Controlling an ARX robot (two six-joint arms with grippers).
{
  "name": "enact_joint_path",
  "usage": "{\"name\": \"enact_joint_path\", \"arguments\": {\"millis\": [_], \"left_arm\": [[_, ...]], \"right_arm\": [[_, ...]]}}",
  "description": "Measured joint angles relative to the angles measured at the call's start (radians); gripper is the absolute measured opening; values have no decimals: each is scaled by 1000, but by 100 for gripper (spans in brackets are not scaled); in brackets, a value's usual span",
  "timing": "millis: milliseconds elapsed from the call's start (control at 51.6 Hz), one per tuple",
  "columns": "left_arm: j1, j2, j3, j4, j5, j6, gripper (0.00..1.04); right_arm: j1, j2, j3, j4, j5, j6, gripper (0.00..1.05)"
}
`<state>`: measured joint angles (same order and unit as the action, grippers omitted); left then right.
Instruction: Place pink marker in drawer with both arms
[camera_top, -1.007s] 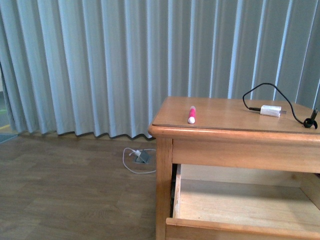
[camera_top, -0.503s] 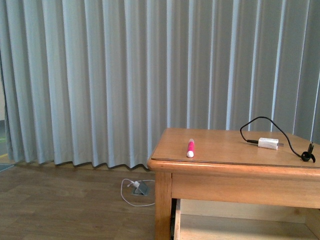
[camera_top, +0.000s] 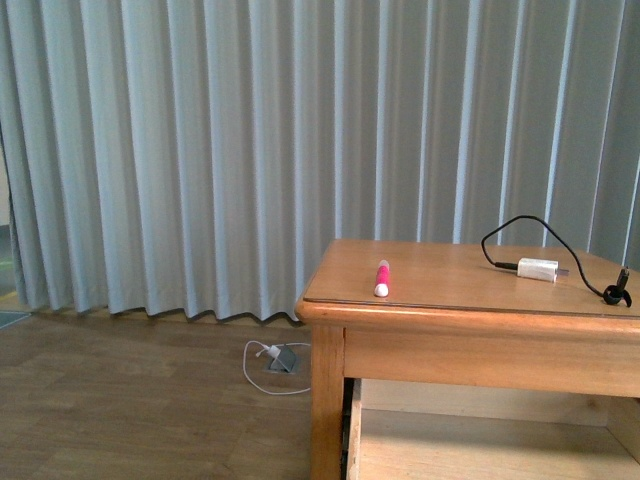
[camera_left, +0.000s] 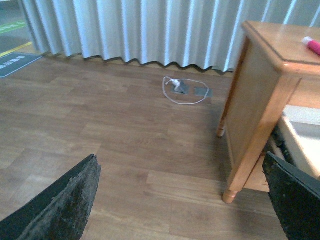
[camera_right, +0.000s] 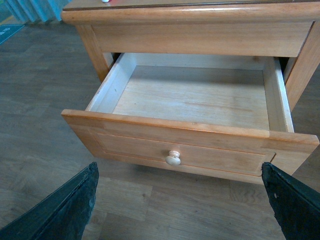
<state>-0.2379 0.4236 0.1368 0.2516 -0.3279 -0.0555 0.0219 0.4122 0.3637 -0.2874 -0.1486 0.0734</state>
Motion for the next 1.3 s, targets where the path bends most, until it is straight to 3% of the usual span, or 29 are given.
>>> {"name": "enact_joint_path", "arguments": {"millis": [174, 387, 678, 871, 1297], "left_arm": [[-17, 390, 250, 102, 103, 18, 99], [-78, 765, 517, 152, 121, 58, 99], [-176, 1145, 932, 77, 121, 77, 99], [-187, 1358, 1207, -10, 100, 50, 99], [-224, 1767, 1710, -159, 189, 8, 99]], "right_arm": [[0, 0, 0, 0, 0, 0, 96], [0, 0, 0, 0, 0, -2, 96], [0, 0, 0, 0, 0, -2, 96], [0, 0, 0, 0, 0, -2, 96], [0, 0, 0, 0, 0, -2, 96]]}}
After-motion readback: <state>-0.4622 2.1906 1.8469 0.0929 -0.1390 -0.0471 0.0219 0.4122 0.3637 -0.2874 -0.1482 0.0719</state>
